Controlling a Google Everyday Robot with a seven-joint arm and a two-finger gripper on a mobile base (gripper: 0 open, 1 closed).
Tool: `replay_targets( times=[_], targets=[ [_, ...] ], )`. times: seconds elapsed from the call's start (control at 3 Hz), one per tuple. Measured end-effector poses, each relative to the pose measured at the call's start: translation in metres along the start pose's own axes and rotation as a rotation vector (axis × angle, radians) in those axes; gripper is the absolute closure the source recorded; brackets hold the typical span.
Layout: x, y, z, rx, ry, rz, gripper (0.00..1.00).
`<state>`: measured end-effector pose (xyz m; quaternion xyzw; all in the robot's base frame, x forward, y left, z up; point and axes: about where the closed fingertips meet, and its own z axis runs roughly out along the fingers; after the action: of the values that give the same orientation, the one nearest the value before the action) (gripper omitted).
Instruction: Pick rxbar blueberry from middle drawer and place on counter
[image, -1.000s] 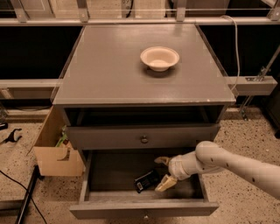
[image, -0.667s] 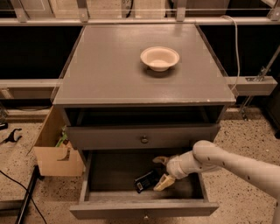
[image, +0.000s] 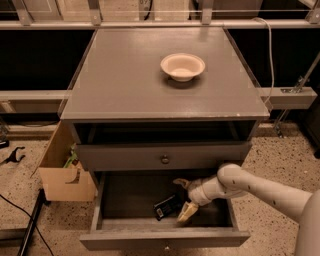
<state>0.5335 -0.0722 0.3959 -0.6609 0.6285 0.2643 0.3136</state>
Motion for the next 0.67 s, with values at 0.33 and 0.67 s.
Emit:
replay_targets(
  times=[0.33, 0.67],
  targets=[
    [0.0098, -0.0005, 0.0096, -0.004, -0.011, -0.007, 0.11],
    [0.0156, 0.0018, 0.0145, 0.0, -0.022, -0.018, 0.1]
  ],
)
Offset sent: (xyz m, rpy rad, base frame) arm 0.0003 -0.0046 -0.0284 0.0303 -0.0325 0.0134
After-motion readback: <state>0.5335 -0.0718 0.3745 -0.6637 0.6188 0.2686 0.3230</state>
